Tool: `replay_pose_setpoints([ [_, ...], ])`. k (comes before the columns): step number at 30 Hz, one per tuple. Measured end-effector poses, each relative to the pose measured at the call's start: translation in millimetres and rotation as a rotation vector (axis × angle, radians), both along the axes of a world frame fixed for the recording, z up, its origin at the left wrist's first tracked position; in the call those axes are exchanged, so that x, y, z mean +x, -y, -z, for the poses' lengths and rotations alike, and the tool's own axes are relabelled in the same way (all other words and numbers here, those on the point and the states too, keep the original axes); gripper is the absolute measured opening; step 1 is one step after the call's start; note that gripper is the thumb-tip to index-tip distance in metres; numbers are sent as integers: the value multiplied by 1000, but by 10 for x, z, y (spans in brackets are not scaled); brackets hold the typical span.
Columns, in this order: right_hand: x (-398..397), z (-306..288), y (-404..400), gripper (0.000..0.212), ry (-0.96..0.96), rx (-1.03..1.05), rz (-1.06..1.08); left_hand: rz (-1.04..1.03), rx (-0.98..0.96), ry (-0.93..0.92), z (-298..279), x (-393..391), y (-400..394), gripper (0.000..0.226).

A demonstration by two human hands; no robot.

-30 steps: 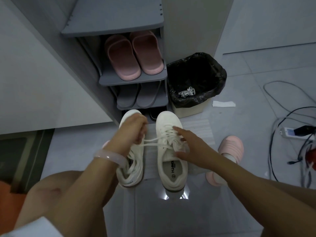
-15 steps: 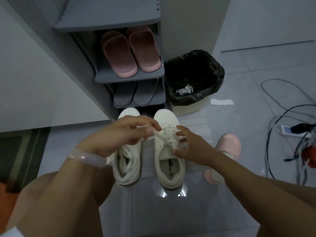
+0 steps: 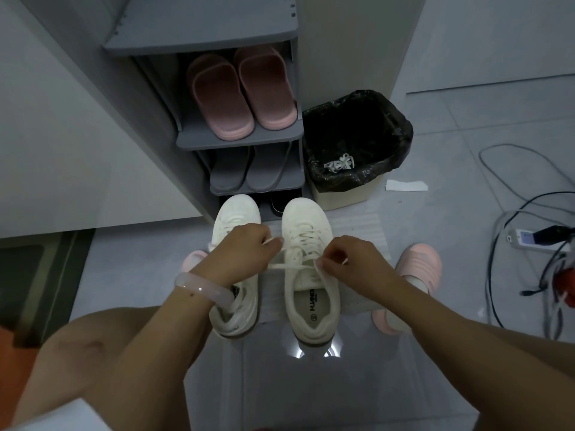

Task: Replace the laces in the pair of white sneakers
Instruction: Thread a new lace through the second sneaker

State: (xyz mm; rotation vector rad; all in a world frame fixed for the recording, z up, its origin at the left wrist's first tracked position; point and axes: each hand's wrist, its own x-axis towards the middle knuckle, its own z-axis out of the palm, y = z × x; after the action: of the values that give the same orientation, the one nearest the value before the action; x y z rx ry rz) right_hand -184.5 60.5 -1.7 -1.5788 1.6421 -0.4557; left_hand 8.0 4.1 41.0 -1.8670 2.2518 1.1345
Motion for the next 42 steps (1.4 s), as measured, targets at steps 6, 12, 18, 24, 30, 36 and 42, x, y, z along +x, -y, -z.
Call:
replay_pose_setpoints([
  [6,56,59,51,6,169,150,128,195,128,-132,63,-77,-95,11],
  [12,10,43,38,16,509,295,276,309,26,72,148,-81,-117,16],
  [18,-8,31,85,14,580,366,295,263,-54,130,186,-116,-139,24],
  [24,-54,10,76,18,285,55,149,447,-9,280,141,-81,-134,31],
  [30,24,137,-21,48,-34,-73,-230,387,108,-118,-105,-105,-100,30],
  [36,54,72,-41,57,-64,-89,-228,363,77,-225,-185,-79,-107,9],
  [42,179,-143,-10,21,389,-99,75,159,-121,-612,-216,-225,-102,41],
])
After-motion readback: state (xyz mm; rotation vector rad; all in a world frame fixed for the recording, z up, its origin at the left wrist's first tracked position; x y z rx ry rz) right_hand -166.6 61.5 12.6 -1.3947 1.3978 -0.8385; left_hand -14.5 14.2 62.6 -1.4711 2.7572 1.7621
